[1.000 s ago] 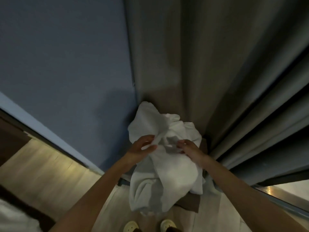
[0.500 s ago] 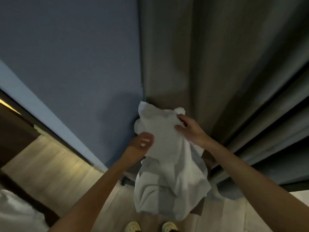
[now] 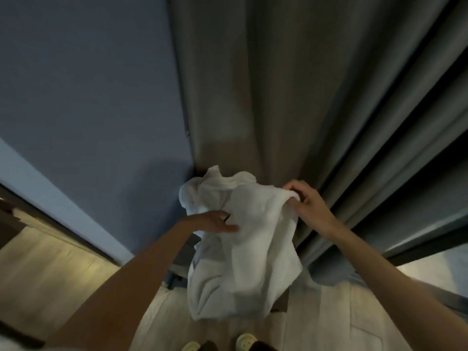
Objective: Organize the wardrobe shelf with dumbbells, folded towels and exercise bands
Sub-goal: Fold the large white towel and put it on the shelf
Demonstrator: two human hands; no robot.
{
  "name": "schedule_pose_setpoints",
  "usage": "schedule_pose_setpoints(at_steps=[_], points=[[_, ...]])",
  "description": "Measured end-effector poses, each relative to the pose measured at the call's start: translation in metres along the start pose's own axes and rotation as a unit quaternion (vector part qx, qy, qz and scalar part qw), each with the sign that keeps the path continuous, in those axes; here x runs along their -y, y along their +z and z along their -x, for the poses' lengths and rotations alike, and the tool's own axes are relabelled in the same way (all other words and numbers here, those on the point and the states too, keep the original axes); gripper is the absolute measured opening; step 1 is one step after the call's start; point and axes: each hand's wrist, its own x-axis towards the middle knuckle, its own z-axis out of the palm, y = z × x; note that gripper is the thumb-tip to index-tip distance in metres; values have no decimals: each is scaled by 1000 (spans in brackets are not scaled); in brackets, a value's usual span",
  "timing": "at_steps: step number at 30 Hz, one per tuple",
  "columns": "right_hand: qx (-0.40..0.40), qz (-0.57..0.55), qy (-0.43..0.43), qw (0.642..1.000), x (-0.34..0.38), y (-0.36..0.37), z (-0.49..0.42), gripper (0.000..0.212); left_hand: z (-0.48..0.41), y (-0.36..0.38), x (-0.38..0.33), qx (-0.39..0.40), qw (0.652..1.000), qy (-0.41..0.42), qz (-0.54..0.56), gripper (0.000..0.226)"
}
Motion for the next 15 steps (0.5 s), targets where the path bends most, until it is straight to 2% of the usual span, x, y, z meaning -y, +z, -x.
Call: schedule_pose_setpoints(at_steps=[4, 7, 9, 15], points=[[-63, 12, 28, 998, -22, 3, 8, 13, -12, 40, 15, 12, 997, 2, 79, 84], [-84, 7, 44, 996, -31, 1, 12, 15, -13, 57, 9, 11, 982, 20, 187, 36], [-89, 0, 49, 995, -33, 1, 11, 13, -9, 60, 1, -8, 974, 40, 225, 37], [-85, -17, 32, 996, -32, 2, 8, 11, -4, 65, -20, -18, 957, 66, 281, 64]])
